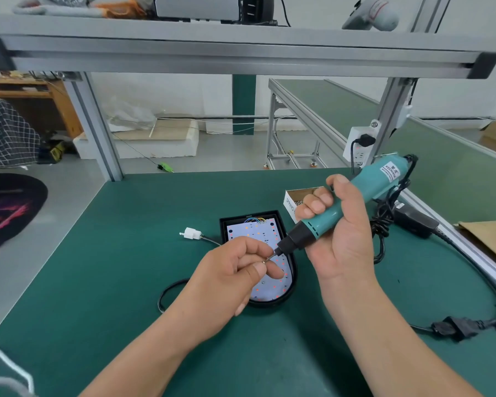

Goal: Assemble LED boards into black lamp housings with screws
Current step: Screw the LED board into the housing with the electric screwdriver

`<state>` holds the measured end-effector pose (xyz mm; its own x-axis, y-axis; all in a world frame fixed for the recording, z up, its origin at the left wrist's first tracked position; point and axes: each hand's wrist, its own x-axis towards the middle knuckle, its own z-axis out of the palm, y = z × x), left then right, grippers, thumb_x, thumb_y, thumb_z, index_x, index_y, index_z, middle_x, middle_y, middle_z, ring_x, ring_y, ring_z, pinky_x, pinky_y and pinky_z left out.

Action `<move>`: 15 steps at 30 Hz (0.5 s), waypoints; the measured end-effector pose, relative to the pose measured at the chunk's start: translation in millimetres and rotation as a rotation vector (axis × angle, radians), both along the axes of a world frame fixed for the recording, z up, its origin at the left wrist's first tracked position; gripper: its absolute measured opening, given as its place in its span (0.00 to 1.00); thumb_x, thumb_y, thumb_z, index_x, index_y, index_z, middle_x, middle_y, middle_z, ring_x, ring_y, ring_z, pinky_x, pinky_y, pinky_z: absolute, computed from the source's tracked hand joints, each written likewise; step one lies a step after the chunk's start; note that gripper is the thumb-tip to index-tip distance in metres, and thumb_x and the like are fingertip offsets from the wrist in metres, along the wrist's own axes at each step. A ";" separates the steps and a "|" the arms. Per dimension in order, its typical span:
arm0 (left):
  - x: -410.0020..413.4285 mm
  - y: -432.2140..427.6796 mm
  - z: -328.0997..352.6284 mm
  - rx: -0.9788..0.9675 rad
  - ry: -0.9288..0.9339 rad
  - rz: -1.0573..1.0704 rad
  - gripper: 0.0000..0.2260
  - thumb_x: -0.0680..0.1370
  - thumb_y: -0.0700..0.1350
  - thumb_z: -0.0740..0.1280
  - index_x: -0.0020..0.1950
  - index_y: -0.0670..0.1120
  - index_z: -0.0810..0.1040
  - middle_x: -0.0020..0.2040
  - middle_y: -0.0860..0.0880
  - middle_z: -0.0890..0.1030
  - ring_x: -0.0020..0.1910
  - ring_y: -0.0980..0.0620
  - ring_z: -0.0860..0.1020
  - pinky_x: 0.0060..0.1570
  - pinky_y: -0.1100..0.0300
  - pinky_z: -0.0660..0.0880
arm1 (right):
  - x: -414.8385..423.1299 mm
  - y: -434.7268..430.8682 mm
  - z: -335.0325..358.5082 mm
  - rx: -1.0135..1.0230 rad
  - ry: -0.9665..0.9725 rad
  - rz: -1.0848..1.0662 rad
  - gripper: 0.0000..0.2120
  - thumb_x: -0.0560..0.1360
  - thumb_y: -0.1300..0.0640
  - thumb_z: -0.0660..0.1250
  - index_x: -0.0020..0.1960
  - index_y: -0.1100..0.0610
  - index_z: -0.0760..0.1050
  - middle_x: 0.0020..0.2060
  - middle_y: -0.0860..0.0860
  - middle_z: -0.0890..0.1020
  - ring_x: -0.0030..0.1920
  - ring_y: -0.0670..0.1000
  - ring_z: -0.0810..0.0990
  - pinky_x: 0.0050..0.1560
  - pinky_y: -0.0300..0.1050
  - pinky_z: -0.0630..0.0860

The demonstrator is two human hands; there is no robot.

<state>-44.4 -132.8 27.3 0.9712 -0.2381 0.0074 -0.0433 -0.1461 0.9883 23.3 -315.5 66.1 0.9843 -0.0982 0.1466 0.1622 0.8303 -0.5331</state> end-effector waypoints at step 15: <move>1.4 3.1 1.0 0.000 -0.025 0.016 0.15 0.87 0.40 0.64 0.70 0.56 0.75 0.55 0.53 0.88 0.25 0.54 0.68 0.32 0.64 0.71 | 3.4 2.2 -8.8 0.103 0.072 -0.038 0.08 0.82 0.56 0.68 0.44 0.55 0.75 0.33 0.48 0.70 0.31 0.47 0.70 0.34 0.40 0.73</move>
<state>-43.0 -129.8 28.2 0.9744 -0.2224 0.0316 -0.0657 -0.1475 0.9869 26.7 -313.3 57.3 0.9871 -0.1469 0.0633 0.1595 0.8752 -0.4568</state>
